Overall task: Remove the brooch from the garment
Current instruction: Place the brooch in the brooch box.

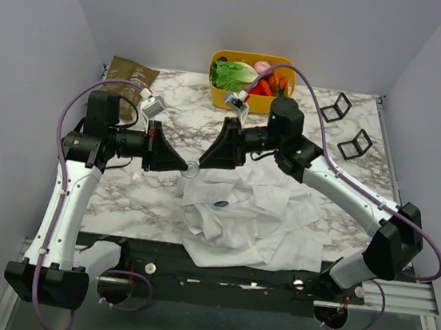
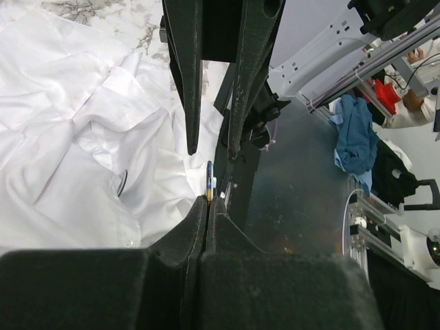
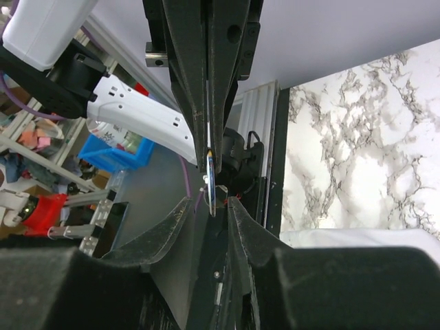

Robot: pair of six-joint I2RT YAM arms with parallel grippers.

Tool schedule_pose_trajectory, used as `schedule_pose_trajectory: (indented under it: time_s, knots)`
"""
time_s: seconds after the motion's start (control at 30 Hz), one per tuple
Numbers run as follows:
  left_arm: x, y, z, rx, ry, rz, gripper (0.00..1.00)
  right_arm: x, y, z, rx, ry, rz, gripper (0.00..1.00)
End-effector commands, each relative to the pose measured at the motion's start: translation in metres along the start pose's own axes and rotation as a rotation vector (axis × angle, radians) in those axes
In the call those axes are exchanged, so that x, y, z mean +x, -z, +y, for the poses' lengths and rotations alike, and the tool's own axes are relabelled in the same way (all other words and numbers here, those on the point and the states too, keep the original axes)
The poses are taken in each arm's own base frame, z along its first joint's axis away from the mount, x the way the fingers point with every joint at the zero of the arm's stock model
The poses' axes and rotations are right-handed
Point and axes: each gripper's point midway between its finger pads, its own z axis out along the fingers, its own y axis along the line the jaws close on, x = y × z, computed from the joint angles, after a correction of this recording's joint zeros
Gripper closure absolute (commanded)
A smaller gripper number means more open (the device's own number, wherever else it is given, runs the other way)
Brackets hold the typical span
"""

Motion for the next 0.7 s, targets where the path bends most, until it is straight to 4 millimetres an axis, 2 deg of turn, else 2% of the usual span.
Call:
schedule_pose_trajectory:
  time_s: [0.0, 0.13, 0.43, 0.57, 0.67]
  knots:
    - [-0.003, 0.001, -0.004, 0.021, 0.002, -0.010, 1.00, 0.006, -0.005, 0.004, -0.045, -0.006, 0.015, 0.66]
    - [-0.003, 0.001, -0.002, 0.020, 0.006, -0.009, 1.00, 0.010, -0.009, 0.004, -0.053, -0.013, 0.026, 0.67]
    - [-0.003, 0.000, -0.001, 0.018, 0.008, -0.008, 1.00, 0.014, -0.016, 0.010, -0.090, -0.012, 0.053, 0.75]
    - [-0.003, 0.000, 0.000, 0.018, 0.009, -0.008, 1.00, 0.014, -0.016, 0.013, -0.092, 0.000, 0.052, 0.83]
    - [-0.003, 0.000, 0.000, 0.015, 0.008, -0.008, 1.00, 0.013, -0.015, 0.013, -0.085, 0.008, 0.046, 0.94]
